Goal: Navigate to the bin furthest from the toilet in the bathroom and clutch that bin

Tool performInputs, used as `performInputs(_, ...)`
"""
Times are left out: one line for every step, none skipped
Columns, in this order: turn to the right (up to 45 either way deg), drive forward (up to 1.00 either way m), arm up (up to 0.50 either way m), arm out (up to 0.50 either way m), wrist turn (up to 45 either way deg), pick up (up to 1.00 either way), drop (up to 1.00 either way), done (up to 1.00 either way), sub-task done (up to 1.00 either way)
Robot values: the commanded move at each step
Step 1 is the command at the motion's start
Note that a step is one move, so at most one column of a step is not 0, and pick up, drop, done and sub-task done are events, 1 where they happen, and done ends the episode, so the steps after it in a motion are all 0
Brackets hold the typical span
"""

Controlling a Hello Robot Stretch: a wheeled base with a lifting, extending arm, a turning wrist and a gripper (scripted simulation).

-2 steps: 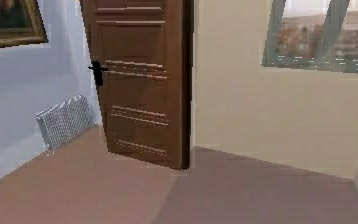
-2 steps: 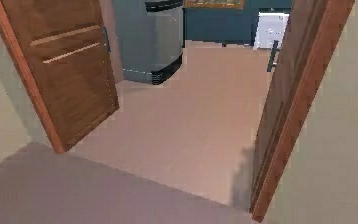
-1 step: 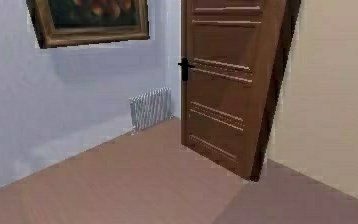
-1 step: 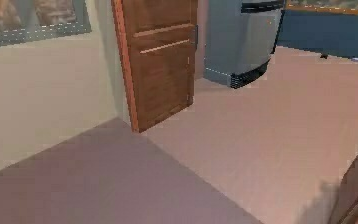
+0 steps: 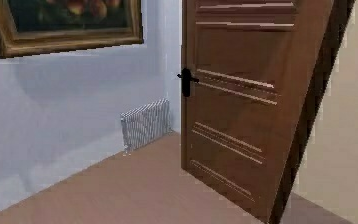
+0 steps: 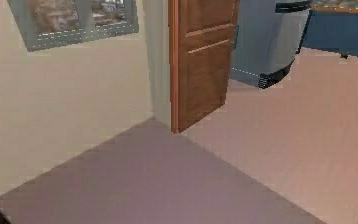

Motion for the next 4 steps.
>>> performInputs(-45.0,0.00,0.00,0.00,0.0,0.00,0.00,0.00,0.00)
performInputs(-6.0,0.00,0.00,0.00,0.0,0.00,0.00,0.00,0.00)
performInputs(0.0,1.00,0.00,0.00,0.0,0.00,0.00,0.00,0.00)
performInputs(0.0,0.35,0.00,0.00,0.0,0.00,0.00,0.00,0.00)
